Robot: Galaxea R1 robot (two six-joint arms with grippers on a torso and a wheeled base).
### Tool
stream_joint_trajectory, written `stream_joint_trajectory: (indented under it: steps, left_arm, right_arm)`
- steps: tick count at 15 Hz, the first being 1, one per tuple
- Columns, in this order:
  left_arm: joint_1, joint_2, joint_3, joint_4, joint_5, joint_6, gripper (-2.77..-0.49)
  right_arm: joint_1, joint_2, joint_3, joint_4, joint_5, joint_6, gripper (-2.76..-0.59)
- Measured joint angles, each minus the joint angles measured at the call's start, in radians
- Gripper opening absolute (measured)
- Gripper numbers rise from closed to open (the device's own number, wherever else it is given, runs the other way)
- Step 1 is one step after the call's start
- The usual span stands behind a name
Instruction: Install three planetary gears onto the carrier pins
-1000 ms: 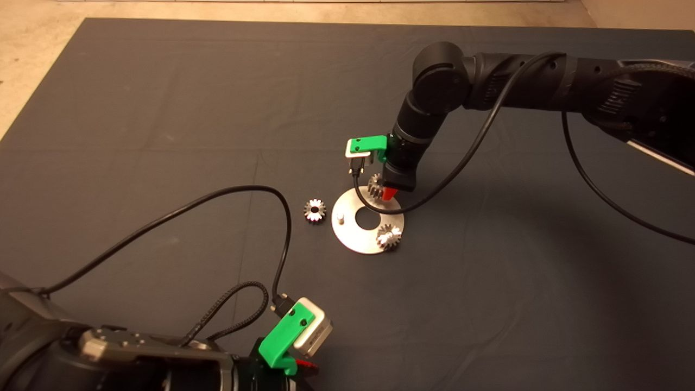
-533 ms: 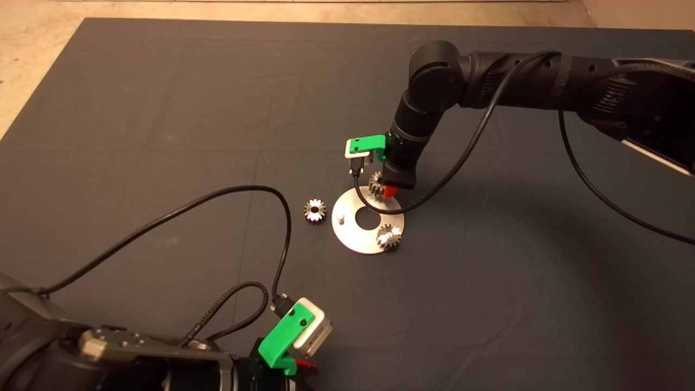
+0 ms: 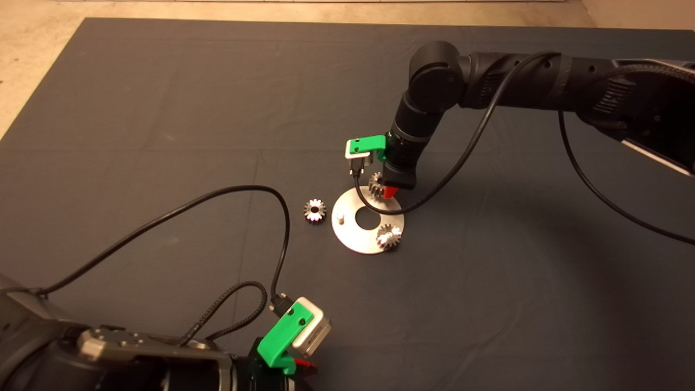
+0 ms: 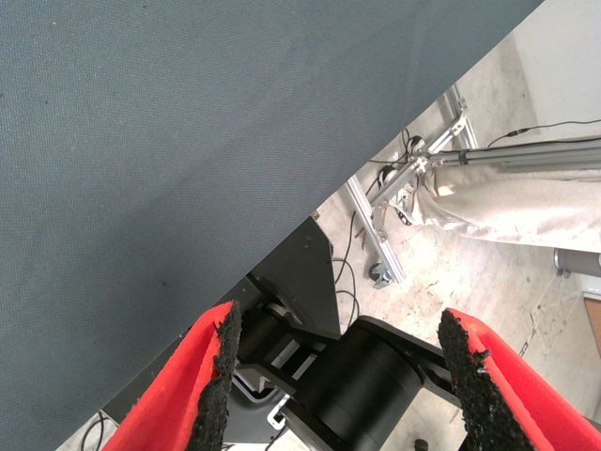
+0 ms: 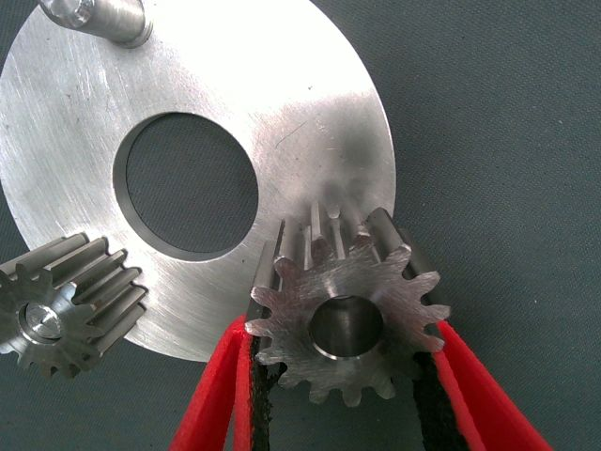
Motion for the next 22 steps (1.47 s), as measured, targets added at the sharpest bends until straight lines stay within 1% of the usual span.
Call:
stream_joint_trajectory:
  steps: [3,7,9,11,13,16,17,22]
  left_arm:
    - [0.000,-0.018,0.000,0.000,-0.001,0.000,-1.80]
    - [0.000,-0.019,0.000,0.000,-0.001,0.000,-1.80]
    - [0.000,-0.018,0.000,0.000,-0.002,0.000,-1.80]
    - [0.000,-0.019,0.000,0.000,-0.012,0.000,-1.80]
    - [0.000,-0.019,0.000,0.000,-0.013,0.000,-1.80]
    - [0.000,-0.019,0.000,0.000,-0.014,0.000,-1.80]
    - [0.000,-0.019,0.000,0.000,-0.014,0.000,-1.80]
    - [0.000,-0.019,0.000,0.000,-0.014,0.000,-1.80]
  right_arm:
    - [0.000,0.000,0.000,0.000,-0.008,0.000,-2.52]
    - [0.000,0.001,0.000,0.000,-0.012,0.000,-2.52]
    - [0.001,0.003,0.000,0.000,-0.020,0.000,-2.52]
    - [0.001,0.003,0.000,0.000,-0.025,0.000,-2.52]
    - [0.003,0.003,0.000,0.000,-0.029,0.000,-2.47]
    - [0.020,0.003,-0.004,-0.001,-0.047,0.000,-2.43]
    - [0.019,0.003,-0.005,-0.002,-0.048,0.000,-2.40]
    - [0.017,0.003,-0.005,-0.001,-0.049,0.000,-2.40]
